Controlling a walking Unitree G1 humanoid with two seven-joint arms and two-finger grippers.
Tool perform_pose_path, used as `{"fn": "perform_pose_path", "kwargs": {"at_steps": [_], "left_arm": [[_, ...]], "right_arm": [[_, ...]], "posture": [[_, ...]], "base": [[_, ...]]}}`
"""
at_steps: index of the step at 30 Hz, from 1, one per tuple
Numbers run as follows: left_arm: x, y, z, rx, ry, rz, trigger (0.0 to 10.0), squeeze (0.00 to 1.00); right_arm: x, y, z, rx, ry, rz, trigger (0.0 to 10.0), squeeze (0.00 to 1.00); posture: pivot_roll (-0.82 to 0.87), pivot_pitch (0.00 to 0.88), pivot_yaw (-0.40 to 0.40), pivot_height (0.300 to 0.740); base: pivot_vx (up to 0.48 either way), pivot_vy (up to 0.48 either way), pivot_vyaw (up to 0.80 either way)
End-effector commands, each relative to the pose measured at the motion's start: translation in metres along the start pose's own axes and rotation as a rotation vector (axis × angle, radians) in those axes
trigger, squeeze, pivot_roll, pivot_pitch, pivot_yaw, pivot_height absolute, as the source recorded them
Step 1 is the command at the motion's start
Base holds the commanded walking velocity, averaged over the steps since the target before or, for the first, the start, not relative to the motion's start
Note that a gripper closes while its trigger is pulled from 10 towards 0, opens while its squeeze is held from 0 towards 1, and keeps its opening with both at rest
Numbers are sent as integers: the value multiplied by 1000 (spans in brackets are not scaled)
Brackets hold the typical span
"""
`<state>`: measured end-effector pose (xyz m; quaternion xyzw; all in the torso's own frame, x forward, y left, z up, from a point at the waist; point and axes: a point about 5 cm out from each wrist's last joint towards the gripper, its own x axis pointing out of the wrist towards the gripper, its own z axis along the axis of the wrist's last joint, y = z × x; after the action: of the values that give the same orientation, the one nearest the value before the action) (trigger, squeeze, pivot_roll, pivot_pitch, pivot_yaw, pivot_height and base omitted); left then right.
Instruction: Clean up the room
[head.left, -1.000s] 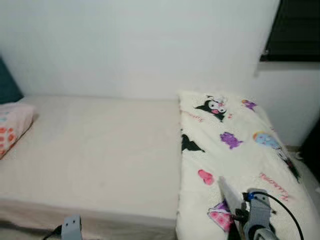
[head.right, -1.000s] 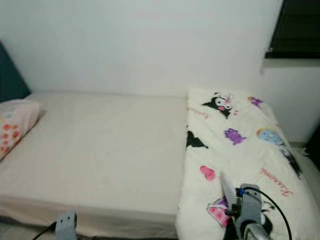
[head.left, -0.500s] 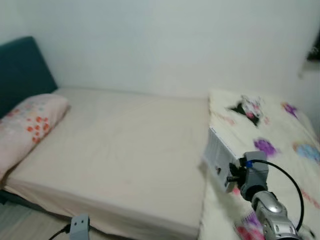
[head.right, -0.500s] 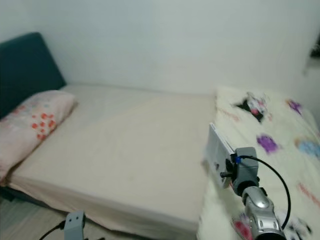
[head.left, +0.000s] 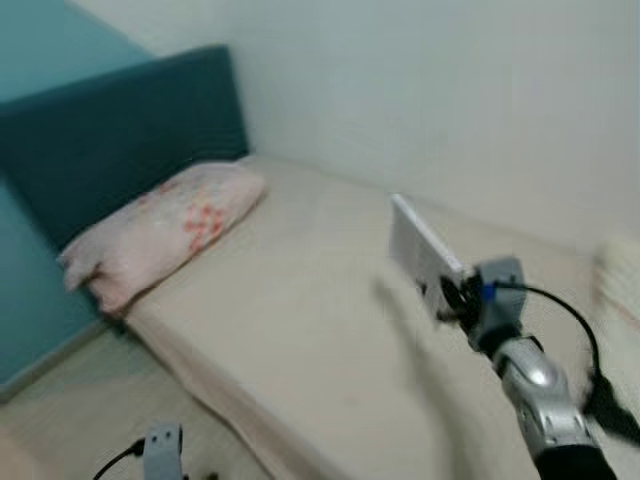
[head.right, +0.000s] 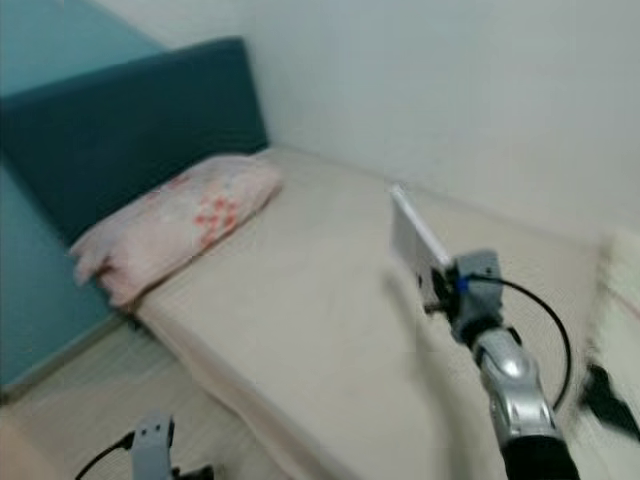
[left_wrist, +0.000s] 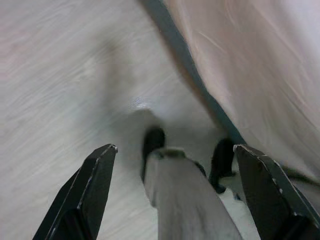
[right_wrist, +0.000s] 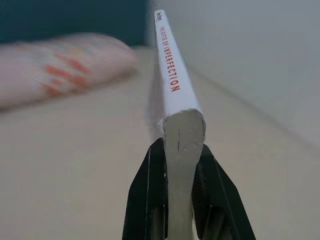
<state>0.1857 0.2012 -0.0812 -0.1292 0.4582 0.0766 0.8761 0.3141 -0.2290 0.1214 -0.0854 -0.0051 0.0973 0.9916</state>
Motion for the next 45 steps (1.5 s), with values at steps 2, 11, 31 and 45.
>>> {"fn": "perform_pose_path", "kwargs": {"at_steps": [2, 11, 31, 45], "left_arm": [[-1, 5, -4, -6, 14, 17, 10000, 0], [-3, 9, -11, -1, 38, 38, 10000, 0], [-2, 8, -11, 38, 41, 32, 10000, 0], [-1, 4, -5, 56, 22, 18, 10000, 0]], "right_arm": [[4, 14, 7, 6, -27, 68, 10000, 0], [0, 23, 9, 48, -31, 154, 10000, 0], [-5, 15, -4, 191, 20, 59, 10000, 0], [-7, 9, -5, 195, 60, 27, 10000, 0]], "posture": [[-65, 0, 17, 740], [-66, 0, 18, 740], [-67, 0, 26, 740], [-69, 0, 27, 740]], "base": [[150, 0, 778], [0, 0, 777], [0, 0, 777], [399, 0, 333]]}}
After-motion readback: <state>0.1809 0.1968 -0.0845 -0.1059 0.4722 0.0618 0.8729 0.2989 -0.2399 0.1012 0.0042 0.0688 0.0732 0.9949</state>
